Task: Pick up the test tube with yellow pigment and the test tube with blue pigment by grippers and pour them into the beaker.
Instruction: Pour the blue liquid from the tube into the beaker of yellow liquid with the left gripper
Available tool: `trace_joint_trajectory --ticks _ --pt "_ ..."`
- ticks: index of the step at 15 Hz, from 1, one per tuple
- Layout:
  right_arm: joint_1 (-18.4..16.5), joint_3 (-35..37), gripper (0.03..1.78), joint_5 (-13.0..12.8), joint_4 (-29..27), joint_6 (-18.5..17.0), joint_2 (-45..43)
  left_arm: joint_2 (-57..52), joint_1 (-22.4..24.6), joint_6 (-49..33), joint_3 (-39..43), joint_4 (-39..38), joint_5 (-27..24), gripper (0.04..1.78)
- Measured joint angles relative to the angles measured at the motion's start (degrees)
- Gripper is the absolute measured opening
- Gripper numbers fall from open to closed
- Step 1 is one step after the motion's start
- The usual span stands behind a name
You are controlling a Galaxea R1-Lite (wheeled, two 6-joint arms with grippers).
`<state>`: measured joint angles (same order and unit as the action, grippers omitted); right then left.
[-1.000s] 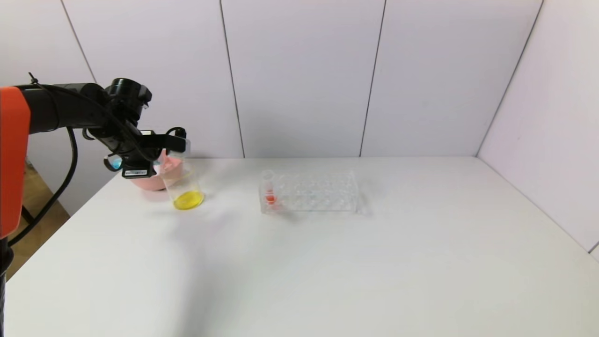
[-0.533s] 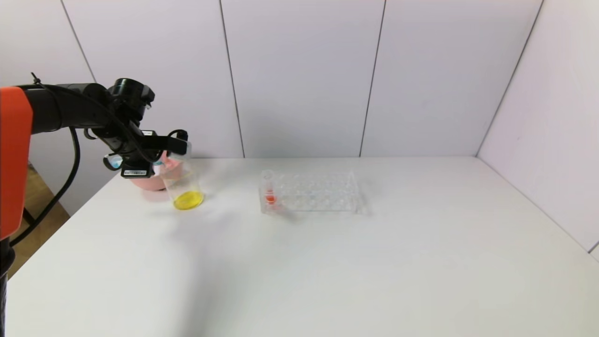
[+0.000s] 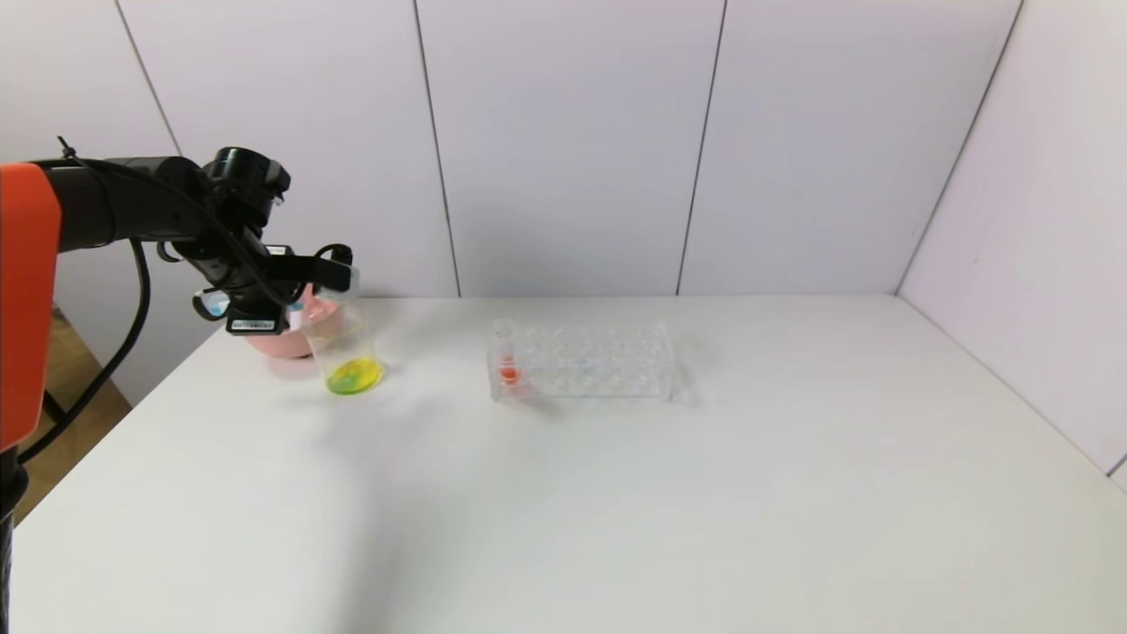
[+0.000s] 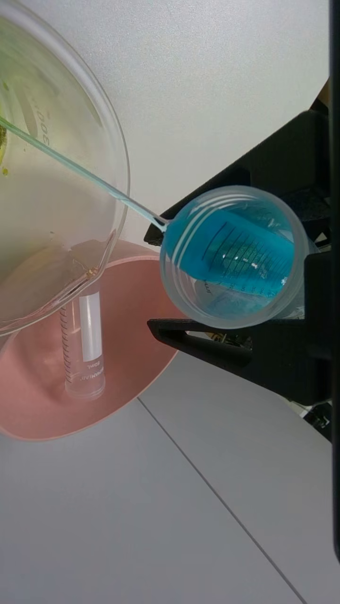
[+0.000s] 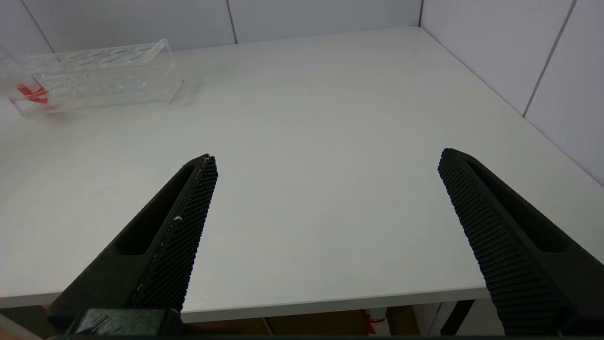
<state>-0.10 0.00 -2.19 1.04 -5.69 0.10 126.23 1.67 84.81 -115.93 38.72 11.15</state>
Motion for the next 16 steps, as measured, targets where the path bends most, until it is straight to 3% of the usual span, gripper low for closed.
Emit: trace_joint_trajectory --ticks 16 --pt "0.00 0.00 1.71 0.00 0.00 0.00 0.00 0.00 -1.57 -0.05 -0.09 -0.60 4.00 0.55"
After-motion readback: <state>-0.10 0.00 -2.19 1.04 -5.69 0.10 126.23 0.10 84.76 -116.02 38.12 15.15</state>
